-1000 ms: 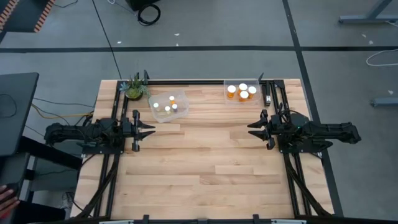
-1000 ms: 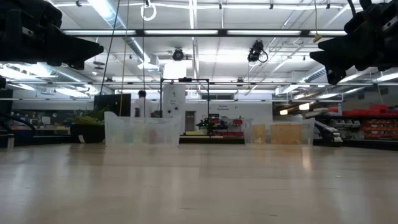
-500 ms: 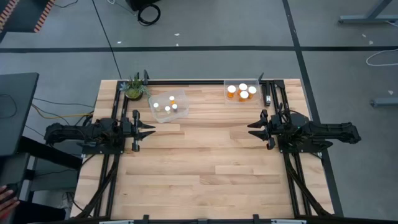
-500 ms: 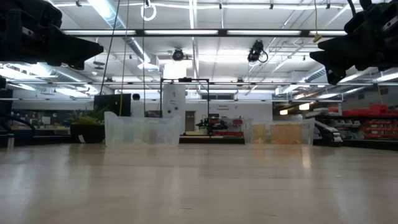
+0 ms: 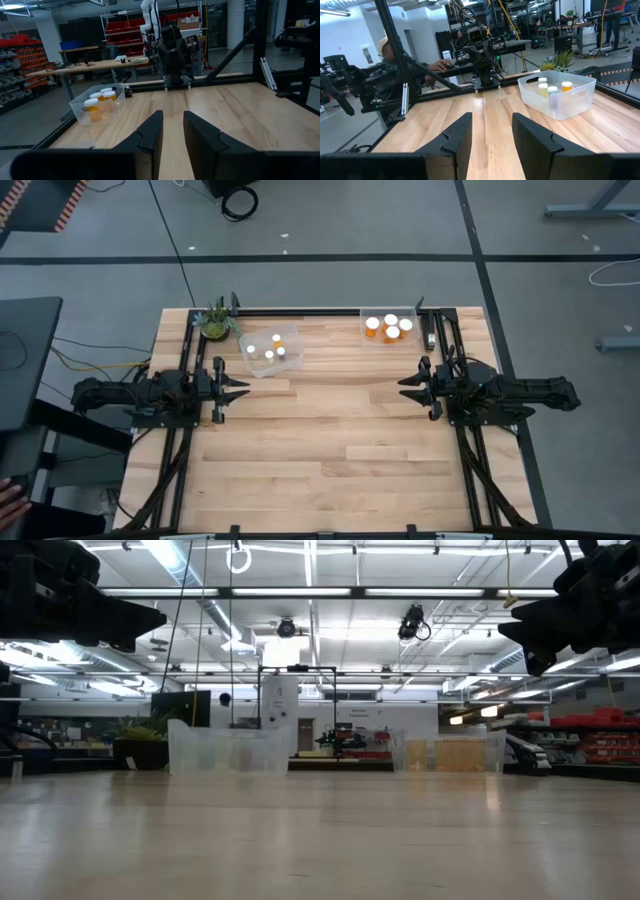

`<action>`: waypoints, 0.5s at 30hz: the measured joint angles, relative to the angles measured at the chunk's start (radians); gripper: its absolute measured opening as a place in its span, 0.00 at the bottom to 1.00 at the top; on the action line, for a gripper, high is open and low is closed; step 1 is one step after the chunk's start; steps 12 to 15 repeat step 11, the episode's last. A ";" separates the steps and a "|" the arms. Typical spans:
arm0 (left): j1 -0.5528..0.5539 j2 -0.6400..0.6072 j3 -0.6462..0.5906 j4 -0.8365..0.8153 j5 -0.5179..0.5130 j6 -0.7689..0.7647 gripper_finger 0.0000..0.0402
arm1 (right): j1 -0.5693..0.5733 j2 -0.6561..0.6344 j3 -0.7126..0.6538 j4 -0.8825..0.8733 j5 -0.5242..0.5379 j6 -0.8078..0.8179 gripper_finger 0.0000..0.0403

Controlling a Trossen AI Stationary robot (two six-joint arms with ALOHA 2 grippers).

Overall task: Pick and place medicine bottles into bin by pill shape (circle, oval)
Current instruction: Return to Home Position

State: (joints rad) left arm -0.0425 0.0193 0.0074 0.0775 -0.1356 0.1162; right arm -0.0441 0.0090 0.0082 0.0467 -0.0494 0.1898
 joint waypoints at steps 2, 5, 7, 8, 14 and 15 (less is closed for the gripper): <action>0.000 0.000 0.000 0.000 0.000 0.000 0.21 | 0.000 0.000 0.000 0.000 0.000 0.000 0.36; 0.000 0.000 0.000 0.000 0.000 0.000 0.21 | 0.000 0.000 0.000 0.000 0.000 0.000 0.36; 0.000 0.000 0.000 0.000 0.000 0.000 0.22 | 0.000 0.000 0.000 0.000 0.000 0.000 0.36; 0.000 0.000 0.000 0.000 0.000 0.000 0.22 | 0.000 0.000 0.000 0.000 0.000 0.000 0.36; 0.000 0.000 0.000 0.000 0.000 0.000 0.23 | 0.000 0.000 0.000 0.000 0.000 0.000 0.36; 0.000 0.000 0.000 0.000 0.000 0.000 0.23 | 0.000 0.000 0.000 0.000 0.000 0.000 0.36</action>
